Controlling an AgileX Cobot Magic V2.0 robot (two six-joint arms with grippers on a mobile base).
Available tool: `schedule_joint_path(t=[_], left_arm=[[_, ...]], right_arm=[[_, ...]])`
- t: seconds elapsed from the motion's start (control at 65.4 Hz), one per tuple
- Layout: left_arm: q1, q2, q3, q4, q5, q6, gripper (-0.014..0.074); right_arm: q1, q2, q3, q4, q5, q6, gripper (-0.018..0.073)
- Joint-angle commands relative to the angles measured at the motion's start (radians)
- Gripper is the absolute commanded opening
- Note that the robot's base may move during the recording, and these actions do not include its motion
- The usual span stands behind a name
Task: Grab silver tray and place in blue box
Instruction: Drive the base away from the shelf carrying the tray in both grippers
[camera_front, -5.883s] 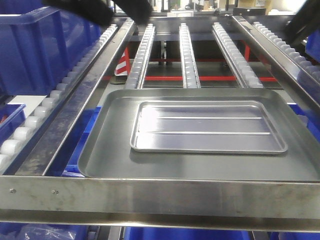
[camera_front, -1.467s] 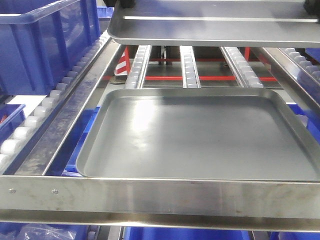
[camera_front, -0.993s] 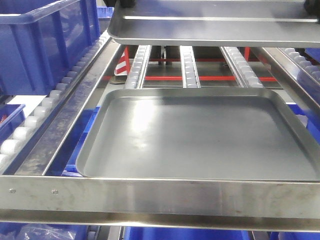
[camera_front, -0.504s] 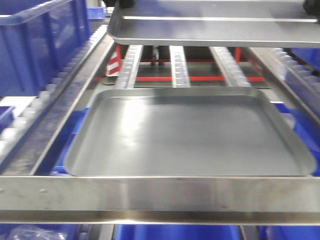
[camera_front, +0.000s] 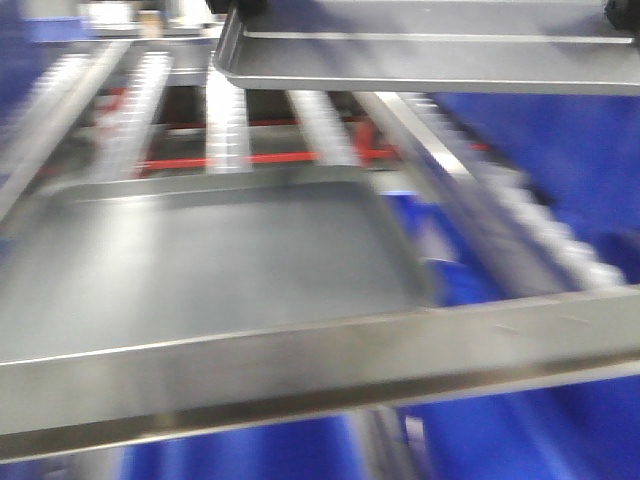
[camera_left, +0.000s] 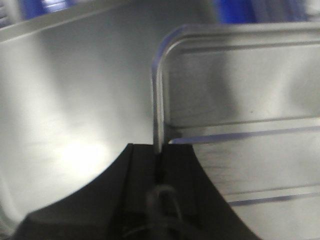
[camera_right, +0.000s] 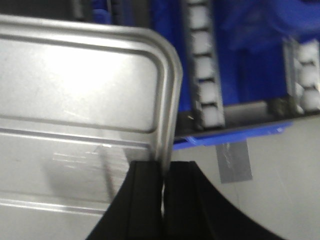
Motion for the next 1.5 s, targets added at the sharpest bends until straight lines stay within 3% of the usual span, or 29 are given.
schedule_joint_path(t=[0.0, 1.482], left_arm=[[-0.002, -0.043, -0.031, 0.053, 0.002, 0.02, -0.0098], [-0.002, -0.043, -0.031, 0.053, 0.002, 0.02, -0.0105]], right_arm=[[-0.002, -0.035, -0.038, -0.067, -0.041, -0.012, 0.0059], [-0.002, -0.035, -0.038, -0.067, -0.041, -0.012, 0.0059]])
